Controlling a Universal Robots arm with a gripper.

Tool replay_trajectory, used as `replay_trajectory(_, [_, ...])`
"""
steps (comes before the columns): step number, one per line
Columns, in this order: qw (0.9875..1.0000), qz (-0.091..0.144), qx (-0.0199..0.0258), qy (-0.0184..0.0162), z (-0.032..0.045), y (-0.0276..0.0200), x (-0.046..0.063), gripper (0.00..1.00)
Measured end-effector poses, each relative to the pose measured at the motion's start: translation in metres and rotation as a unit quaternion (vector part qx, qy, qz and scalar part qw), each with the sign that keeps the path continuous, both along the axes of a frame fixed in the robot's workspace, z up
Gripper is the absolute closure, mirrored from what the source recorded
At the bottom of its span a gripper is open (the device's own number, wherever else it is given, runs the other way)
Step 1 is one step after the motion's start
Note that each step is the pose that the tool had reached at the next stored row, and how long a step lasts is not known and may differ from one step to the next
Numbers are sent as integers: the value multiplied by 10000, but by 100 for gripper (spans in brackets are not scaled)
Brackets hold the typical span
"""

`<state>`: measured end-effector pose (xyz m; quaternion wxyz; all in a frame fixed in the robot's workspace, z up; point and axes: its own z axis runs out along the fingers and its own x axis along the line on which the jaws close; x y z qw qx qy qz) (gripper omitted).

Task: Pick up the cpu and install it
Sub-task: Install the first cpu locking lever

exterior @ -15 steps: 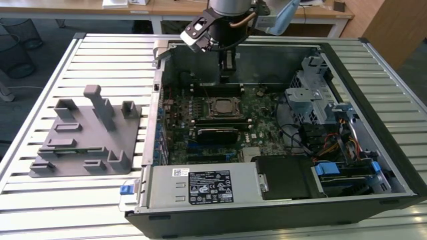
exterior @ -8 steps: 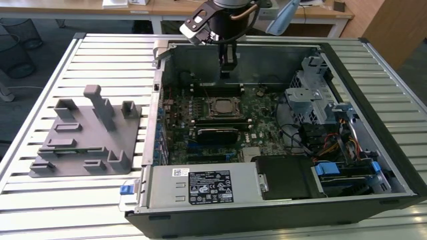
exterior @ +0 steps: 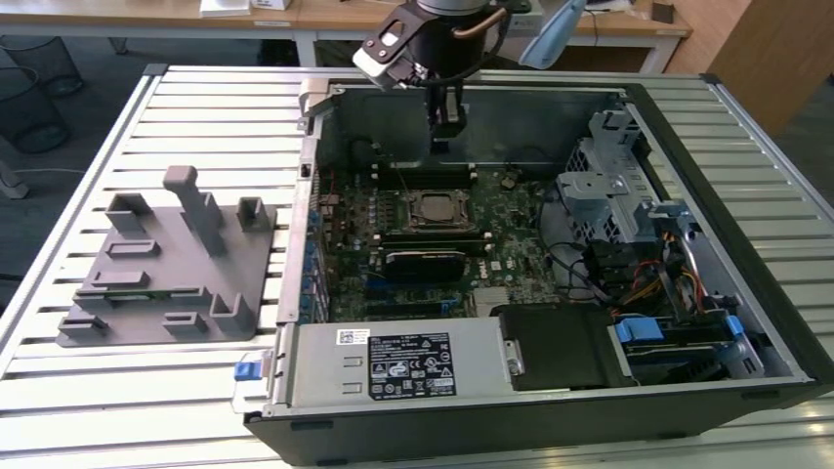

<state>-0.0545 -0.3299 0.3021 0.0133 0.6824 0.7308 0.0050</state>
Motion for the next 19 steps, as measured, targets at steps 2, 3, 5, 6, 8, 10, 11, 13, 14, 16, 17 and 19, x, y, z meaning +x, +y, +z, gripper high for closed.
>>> replay_trajectory(2, [9998,186,0,0,0,0,0,89])
replay_trajectory(3, [9996,275,0,0,-1,0,0,89])
replay_trajectory(5, [9990,455,0,0,-2,0,0,89])
replay_trajectory(6, [9985,545,0,0,-3,0,0,89])
replay_trajectory(8, [9973,733,0,0,-5,0,0,89])
replay_trajectory(10, [9950,1002,0,0,-10,0,0,89])
replay_trajectory(11, [9940,1091,0,0,-13,0,0,89])
replay_trajectory(13, [9906,1367,0,0,-20,0,0,89])
replay_trajectory(14, [9893,1456,0,0,-23,0,0,89])
replay_trajectory(16, [9851,1722,0,0,-30,0,0,89])
replay_trajectory(17, [9835,1811,0,0,-32,0,0,89])
replay_trajectory(19, [9800,1992,0,0,-37,0,0,89])
